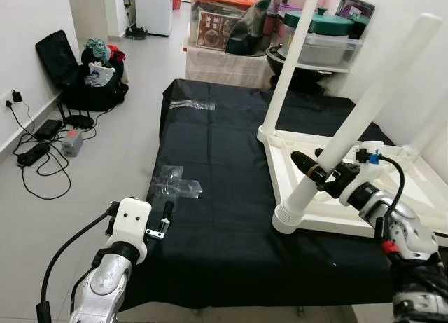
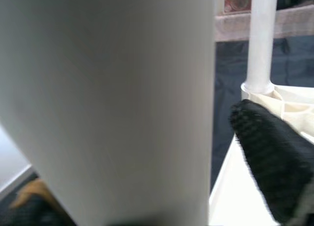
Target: Building children table
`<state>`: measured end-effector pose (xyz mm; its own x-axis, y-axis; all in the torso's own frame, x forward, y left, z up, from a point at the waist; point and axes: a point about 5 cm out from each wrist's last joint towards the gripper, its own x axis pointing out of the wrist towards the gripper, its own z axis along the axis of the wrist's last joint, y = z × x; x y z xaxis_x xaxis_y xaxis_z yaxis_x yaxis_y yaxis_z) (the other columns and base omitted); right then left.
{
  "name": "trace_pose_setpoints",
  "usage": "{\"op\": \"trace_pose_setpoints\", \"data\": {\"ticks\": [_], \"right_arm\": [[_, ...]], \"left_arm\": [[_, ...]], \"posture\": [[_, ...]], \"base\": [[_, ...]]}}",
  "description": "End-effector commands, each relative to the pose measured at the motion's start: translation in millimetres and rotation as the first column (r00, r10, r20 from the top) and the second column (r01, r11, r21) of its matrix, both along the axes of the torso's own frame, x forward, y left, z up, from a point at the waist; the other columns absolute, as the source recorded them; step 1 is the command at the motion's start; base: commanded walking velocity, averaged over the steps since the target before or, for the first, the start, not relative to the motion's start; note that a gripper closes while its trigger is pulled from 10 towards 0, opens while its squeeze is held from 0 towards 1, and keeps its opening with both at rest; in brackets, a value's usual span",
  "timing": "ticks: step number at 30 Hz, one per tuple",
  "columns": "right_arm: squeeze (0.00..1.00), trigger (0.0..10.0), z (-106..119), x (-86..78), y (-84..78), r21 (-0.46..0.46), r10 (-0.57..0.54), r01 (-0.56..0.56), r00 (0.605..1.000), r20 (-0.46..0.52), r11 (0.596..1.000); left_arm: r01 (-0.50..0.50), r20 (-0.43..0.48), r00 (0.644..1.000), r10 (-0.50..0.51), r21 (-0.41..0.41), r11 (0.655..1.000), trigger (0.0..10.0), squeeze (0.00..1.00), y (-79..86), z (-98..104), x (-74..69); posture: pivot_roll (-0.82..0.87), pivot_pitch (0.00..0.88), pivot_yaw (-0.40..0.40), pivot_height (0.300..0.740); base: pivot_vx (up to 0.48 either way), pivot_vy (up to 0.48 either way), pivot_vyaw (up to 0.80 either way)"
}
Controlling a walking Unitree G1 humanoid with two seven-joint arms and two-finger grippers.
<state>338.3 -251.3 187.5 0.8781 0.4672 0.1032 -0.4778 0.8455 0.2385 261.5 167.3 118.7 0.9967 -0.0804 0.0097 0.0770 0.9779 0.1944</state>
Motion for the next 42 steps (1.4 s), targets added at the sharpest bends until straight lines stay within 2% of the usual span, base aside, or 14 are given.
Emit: {"op": "trace_pose_setpoints", "data": {"ticks": [1, 2, 3, 15, 20, 22, 25, 28, 29, 32, 36, 39, 41, 42], "right_arm": [[0.0, 3.3, 5, 0.1, -4.0, 0.009, 0.0, 0.0, 1.0, 0.025, 1.0], [0.0, 3.3, 5, 0.1, -4.0, 0.009, 0.0, 0.0, 1.0, 0.025, 1.0], [0.0, 0.0, 4, 0.4, -4.4, 0.014, -0.002, 0.001, 1.0, 0.029, 1.0], [0.0, 0.0, 4, 0.7, -7.4, 0.027, -0.009, 0.007, 0.998, 0.063, 1.0], [0.0, 0.0, 7, -1.1, -3.0, 0.018, 0.036, -0.038, 0.995, 0.094, 0.999], [0.0, 0.0, 10, -3.7, 5.7, 0.002, 0.118, -0.119, 0.986, 0.118, 0.993], [0.0, 0.0, 10, -3.7, 5.7, 0.002, 0.118, -0.119, 0.986, 0.118, 0.993], [0.0, 0.0, 16, -6.3, 19.0, -0.014, 0.238, -0.239, 0.96, 0.147, 0.971], [0.0, 0.0, 16, -6.3, 19.0, -0.014, 0.238, -0.239, 0.96, 0.147, 0.971], [0.0, 0.0, 21, -11.1, 37.3, -0.061, 0.399, -0.394, 0.904, 0.152, 0.917], [0.0, 0.0, 21, -11.1, 37.3, -0.061, 0.399, -0.394, 0.904, 0.152, 0.917], [0.0, 0.0, 19, -19.3, 55.3, -0.139, 0.535, -0.519, 0.833, 0.14, 0.844], [0.0, 0.0, 19, -19.3, 55.3, -0.139, 0.535, -0.519, 0.833, 0.14, 0.844], [0.0, 0.0, 18, -22.5, 60.2, -0.158, 0.574, -0.554, 0.808, 0.135, 0.817]], "left_arm": [[0.0, -0.019, 1.0, 0.0, 0.01, 1.0, 10.0, 0.0, 0.6, -4, -0.5], [0.0, -0.019, 1.0, 0.0, 0.01, 1.0, 10.0, 0.0, 0.6, -4, -0.5], [0.001, -0.019, 1.0, -0.001, 0.01, 1.0, 10.0, 0.0, 0.4, -4, -0.4], [0.007, -0.02, 1.0, -0.007, 0.006, 1.0, 10.0, 0.0, -1.3, -5, 0.8], [0.01, -0.02, 1.0, -0.01, 0.005, 1.0, 10.0, 0.0, -2.2, -5, 1.4], [0.013, -0.021, 1.0, -0.013, 0.003, 1.0, 10.0, 0.0, -3.3, -5, 1.6], [0.013, -0.021, 1.0, -0.013, 0.003, 1.0, 10.0, 0.0, -3.3, -5, 1.6], [0.014, -0.02, 1.0, -0.014, 0.002, 1.0, 10.0, 0.0, -4.1, -5, 1.8], [0.014, -0.02, 1.0, -0.014, 0.002, 1.0, 10.0, 0.0, -4.1, -5, 1.8], [0.014, -0.02, 1.0, -0.014, -0.001, 1.0, 10.0, 0.0, -4.9, -5, 1.4], [0.014, -0.02, 1.0, -0.014, -0.001, 1.0, 10.0, 0.0, -4.9, -5, 1.4], [0.015, -0.021, 1.0, -0.015, -0.003, 1.0, 10.0, 0.0, -5.7, -5, 0.4], [0.015, -0.021, 1.0, -0.015, -0.003, 1.0, 10.0, 0.0, -5.7, -5, 0.4], [0.015, -0.021, 1.0, -0.016, -0.003, 1.0, 10.0, 0.0, -5.9, -5, 0.1]], "posture": [[0.13, 0.0, -0.164, 0.74], [0.13, 0.0, -0.164, 0.74], [0.13, 0.0, -0.164, 0.74], [0.12, 0.0, -0.163, 0.74], [0.12, 0.0, -0.16, 0.74], [0.12, 0.0, -0.16, 0.74], [0.12, 0.0, -0.16, 0.74], [0.13, 0.0, -0.167, 0.74], [0.13, 0.0, -0.167, 0.74], [0.13, 0.0, -0.174, 0.74], [0.13, 0.0, -0.174, 0.74], [0.13, 0.0, -0.181, 0.74], [0.13, 0.0, -0.181, 0.74], [0.13, 0.0, -0.181, 0.74]], "base": [[0.0, 0.0, 0.0], [0.0, 0.0, 0.0], [0.0, 0.0, 0.0], [0.0, 0.0, 0.0], [0.0, 0.0, 0.0], [0.0, 0.0, 0.0], [0.0, 0.0, 0.0], [0.0, 0.0, 0.0], [0.0, 0.0, 0.0], [0.0, 0.0, 0.0], [0.0, 0.0, 0.0], [0.0, 0.0, 0.0], [0.0, 0.0, 0.0], [0.0, 0.0, 0.0]]}}
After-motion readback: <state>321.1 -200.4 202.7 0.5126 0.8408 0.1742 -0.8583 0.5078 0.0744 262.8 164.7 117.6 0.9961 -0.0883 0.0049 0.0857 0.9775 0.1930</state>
